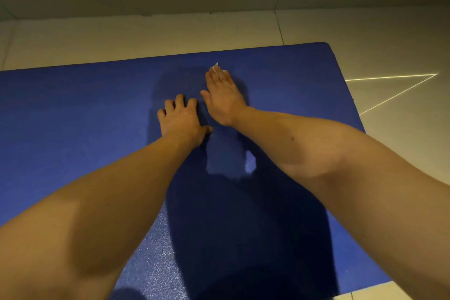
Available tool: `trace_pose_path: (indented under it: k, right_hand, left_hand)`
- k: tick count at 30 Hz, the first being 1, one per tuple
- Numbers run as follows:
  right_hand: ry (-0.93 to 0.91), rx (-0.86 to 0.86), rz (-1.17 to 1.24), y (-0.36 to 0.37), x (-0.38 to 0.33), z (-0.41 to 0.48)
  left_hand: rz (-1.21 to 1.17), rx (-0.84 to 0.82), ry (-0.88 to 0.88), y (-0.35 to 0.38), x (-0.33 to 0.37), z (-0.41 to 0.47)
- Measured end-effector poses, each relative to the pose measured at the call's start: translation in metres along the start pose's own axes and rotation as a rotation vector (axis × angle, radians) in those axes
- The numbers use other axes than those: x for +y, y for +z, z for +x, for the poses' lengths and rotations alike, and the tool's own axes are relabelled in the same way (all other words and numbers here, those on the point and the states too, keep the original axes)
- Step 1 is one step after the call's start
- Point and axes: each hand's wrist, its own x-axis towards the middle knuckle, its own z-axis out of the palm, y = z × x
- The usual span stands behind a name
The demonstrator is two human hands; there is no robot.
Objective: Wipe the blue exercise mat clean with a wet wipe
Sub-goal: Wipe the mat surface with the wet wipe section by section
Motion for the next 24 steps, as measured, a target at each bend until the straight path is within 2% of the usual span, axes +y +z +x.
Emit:
trace_pose_path:
  k: [2, 5, 8, 11, 14, 16, 18, 21, 24]
  right_hand:
    - [-0.031, 0.009, 0.006, -0.002, 0.013, 0.004]
    - [0.078, 0.099, -0.009, -0.019, 0.051, 0.010]
    - [0.174, 0.015, -0.165, -0.035, 0.083, 0.016]
    - [0.213, 0.022, -0.065, -0.036, 0.077, 0.017]
    - [0.112, 0.095, 0.065, -0.027, 0.046, 0.020]
    - [0.015, 0.069, 0.056, -0.020, 0.031, 0.020]
    - [-0.006, 0.031, 0.000, -0.016, 0.031, 0.022]
    - [0.085, 0.065, -0.042, -0.023, 0.053, 0.026]
    - [0.214, 0.010, -0.152, -0.037, 0.083, 0.034]
  left_hand:
    - [-0.010, 0.002, 0.001, 0.001, 0.001, 0.000]
    - [-0.037, -0.014, -0.005, 0.002, 0.000, -0.001]
    - [-0.050, -0.018, -0.008, 0.003, -0.001, -0.001]
    - [-0.059, -0.021, -0.009, 0.004, -0.001, -0.002]
    - [-0.061, -0.022, -0.009, 0.005, -0.002, -0.002]
    - [-0.062, -0.022, -0.012, 0.005, -0.002, -0.002]
    - [-0.062, -0.019, -0.017, 0.005, -0.002, -0.002]
    - [-0.068, -0.030, -0.017, 0.005, -0.002, -0.003]
    - [-0.075, -0.038, -0.016, 0.005, -0.003, -0.004]
